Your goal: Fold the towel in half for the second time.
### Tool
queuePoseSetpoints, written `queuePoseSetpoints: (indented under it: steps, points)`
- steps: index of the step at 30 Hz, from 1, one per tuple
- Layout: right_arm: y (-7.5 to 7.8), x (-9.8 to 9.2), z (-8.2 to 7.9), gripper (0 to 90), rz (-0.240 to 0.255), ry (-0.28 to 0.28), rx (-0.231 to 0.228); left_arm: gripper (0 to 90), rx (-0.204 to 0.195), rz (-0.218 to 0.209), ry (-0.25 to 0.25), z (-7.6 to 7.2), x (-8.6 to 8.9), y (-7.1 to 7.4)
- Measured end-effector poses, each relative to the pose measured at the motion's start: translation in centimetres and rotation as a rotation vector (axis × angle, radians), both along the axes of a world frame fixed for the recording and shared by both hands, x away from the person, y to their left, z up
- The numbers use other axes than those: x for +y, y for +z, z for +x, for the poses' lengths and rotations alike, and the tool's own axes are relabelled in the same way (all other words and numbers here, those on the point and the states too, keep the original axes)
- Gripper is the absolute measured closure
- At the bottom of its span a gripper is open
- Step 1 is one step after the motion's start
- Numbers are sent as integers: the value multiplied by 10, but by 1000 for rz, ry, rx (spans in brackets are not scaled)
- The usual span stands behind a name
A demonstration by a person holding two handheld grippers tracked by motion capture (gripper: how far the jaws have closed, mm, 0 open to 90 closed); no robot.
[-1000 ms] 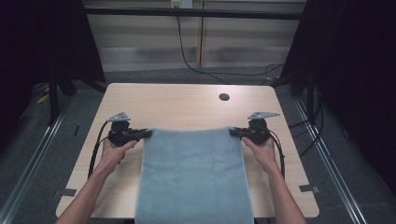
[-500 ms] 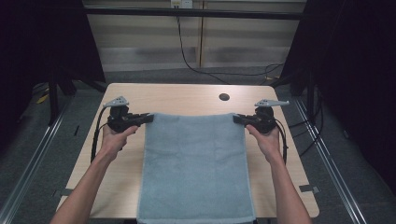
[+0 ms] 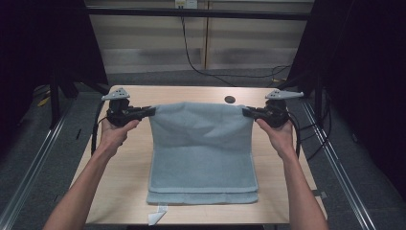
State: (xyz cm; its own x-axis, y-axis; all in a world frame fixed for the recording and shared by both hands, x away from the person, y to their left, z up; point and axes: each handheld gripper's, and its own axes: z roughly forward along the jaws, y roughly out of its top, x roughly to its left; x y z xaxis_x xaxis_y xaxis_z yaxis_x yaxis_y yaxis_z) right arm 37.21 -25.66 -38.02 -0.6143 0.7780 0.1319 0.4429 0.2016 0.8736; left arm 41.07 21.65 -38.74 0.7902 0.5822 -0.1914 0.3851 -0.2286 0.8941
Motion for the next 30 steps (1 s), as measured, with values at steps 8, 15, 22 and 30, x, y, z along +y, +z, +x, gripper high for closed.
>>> queuePoseSetpoints:
  steps: [8, 15, 22, 30]
  points:
    - [-22, -4, -39, 830, 16, 63, 6, 844, -3, -10, -62, -40, 3, -18]
    - [-29, -11, -78, 824, 32, 84, -15, 841, 2, -19, -99, -73, 10, -24]
    - [-42, -6, -111, 813, -17, 119, 12, 834, 53, 2, -128, -99, 16, -54]
    - [-72, -7, -141, 787, -31, 129, 84, 824, 109, 55, -163, -126, 17, -76]
